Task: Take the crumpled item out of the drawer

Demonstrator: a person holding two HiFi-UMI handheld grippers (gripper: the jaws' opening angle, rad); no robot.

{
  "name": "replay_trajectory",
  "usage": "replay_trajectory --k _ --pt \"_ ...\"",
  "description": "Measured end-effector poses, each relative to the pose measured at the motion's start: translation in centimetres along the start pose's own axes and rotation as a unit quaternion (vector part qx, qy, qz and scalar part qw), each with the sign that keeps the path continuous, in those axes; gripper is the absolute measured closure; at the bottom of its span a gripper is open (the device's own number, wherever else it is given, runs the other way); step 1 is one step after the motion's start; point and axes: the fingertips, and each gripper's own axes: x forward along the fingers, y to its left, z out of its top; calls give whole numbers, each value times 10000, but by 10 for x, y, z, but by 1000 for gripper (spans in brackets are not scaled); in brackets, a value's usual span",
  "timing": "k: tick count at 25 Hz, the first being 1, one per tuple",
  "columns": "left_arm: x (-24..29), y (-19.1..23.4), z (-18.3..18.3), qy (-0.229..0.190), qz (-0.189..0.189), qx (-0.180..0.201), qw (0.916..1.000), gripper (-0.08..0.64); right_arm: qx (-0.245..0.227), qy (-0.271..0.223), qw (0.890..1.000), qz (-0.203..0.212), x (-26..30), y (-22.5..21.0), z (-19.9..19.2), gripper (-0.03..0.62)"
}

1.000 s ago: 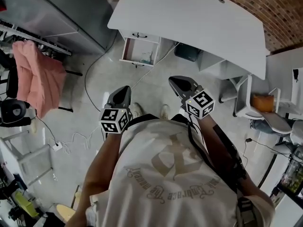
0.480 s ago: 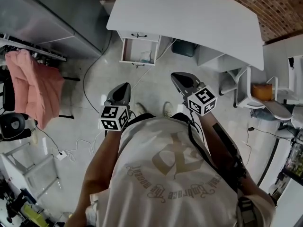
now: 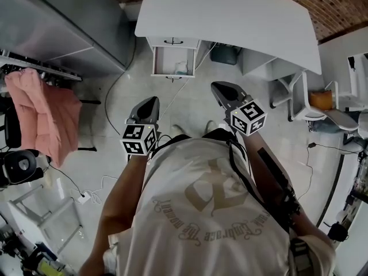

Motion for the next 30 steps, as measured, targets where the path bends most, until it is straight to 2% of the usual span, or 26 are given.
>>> replay_trajectory --k 7,16,23,30 --pt "-10 9 3 -13 -88 47 9999 557 13 72 9999 -77 5 16 -5 584" --pt "5 9 -9 238 -208 19 9995 557 160 198 9996 -104 10 5 -16 583" --pt "33 5 -3 455 -238 131 9986 557 326 187 9992 -131 20 -27 -22 584" --pt "90 -3 20 631 -293 226 9973 557 490 135 9985 -191 27 -88 -15 583"
